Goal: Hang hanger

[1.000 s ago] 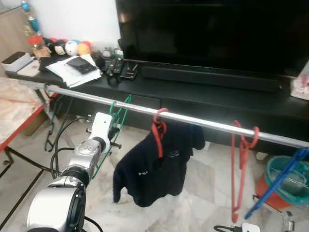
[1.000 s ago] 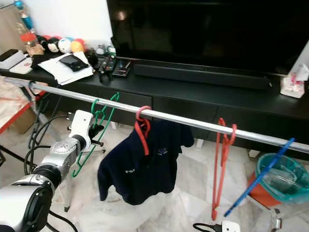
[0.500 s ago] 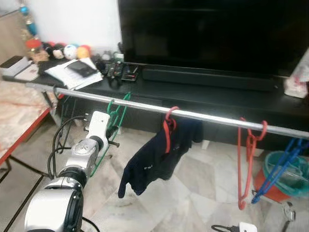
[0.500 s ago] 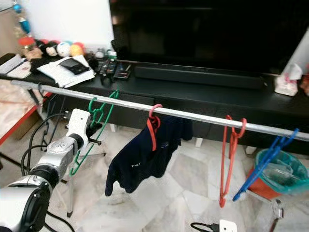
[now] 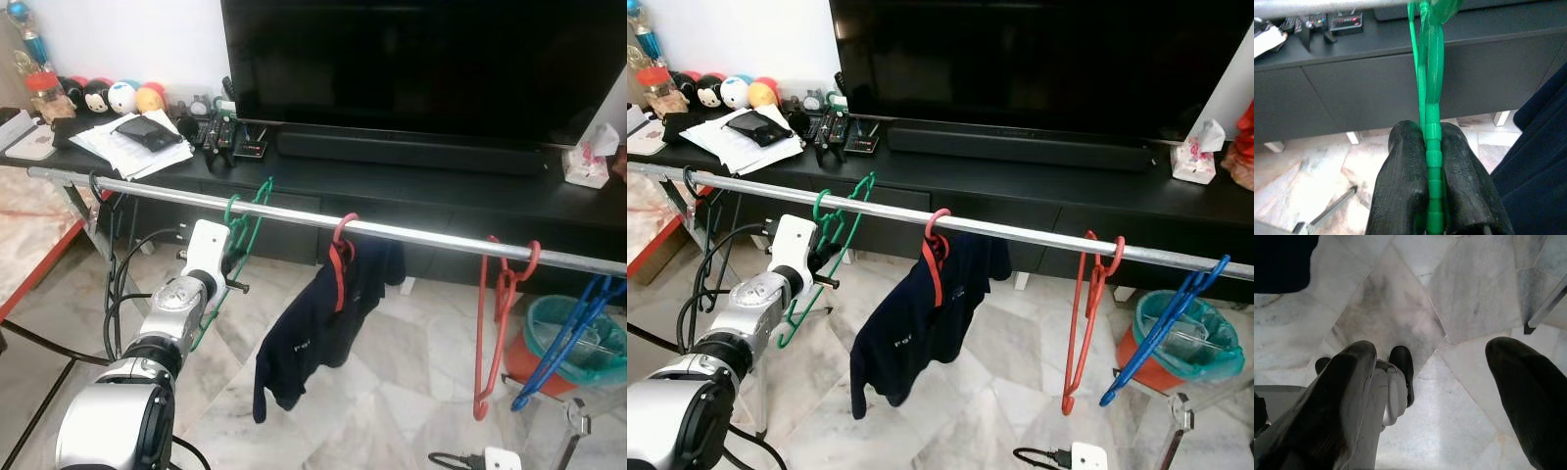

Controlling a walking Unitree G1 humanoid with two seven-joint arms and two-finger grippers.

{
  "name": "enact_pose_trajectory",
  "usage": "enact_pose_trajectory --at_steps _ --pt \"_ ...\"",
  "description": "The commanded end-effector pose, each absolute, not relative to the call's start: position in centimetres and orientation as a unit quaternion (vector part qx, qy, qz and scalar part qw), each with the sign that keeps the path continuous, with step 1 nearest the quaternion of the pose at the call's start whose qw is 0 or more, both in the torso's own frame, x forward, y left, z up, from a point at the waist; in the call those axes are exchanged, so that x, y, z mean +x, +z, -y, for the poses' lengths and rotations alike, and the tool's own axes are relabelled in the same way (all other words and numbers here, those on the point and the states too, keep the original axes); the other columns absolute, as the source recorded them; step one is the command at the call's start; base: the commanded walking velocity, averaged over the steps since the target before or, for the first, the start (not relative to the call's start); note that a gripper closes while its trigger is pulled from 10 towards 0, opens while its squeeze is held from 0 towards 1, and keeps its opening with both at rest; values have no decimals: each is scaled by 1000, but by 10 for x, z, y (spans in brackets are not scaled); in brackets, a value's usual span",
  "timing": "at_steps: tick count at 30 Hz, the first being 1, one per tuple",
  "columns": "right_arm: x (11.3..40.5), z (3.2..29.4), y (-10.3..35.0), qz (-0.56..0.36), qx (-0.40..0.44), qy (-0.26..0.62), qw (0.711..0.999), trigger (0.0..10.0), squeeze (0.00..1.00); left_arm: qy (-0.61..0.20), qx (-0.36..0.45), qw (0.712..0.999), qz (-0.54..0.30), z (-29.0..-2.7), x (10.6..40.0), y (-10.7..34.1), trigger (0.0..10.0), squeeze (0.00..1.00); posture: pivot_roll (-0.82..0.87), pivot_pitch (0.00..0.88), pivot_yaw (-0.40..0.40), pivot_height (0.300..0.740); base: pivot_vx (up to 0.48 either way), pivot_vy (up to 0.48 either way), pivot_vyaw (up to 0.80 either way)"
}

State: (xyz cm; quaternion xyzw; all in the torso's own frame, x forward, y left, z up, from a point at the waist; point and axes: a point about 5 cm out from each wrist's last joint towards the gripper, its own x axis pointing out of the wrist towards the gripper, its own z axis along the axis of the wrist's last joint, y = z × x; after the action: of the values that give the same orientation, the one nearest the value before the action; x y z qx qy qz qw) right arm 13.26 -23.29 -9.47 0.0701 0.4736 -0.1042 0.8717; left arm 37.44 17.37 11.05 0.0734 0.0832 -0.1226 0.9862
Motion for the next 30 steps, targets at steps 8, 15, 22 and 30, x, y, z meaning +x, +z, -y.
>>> enact_pose_trajectory --at_steps 8,15,22,30 --pt "130 235 -95 -473 71 -114 870 10000 0 -114 69 990 -54 -175 378 122 10000 0 -64 0 12 740 0 0 0" --pt "130 235 -95 -473 71 -115 871 10000 0 -107 49 993 -1 -174 373 129 10000 0 -64 0 17 740 0 0 0" --pt "130 235 -95 -473 69 -115 871 10000 0 -98 50 993 36 -158 349 116 10000 0 -55 0 20 740 0 0 0" --pt "131 232 -96 -472 71 -114 871 10000 0 -64 37 997 34 -160 338 114 10000 0 -52 0 34 740 0 -276 0"
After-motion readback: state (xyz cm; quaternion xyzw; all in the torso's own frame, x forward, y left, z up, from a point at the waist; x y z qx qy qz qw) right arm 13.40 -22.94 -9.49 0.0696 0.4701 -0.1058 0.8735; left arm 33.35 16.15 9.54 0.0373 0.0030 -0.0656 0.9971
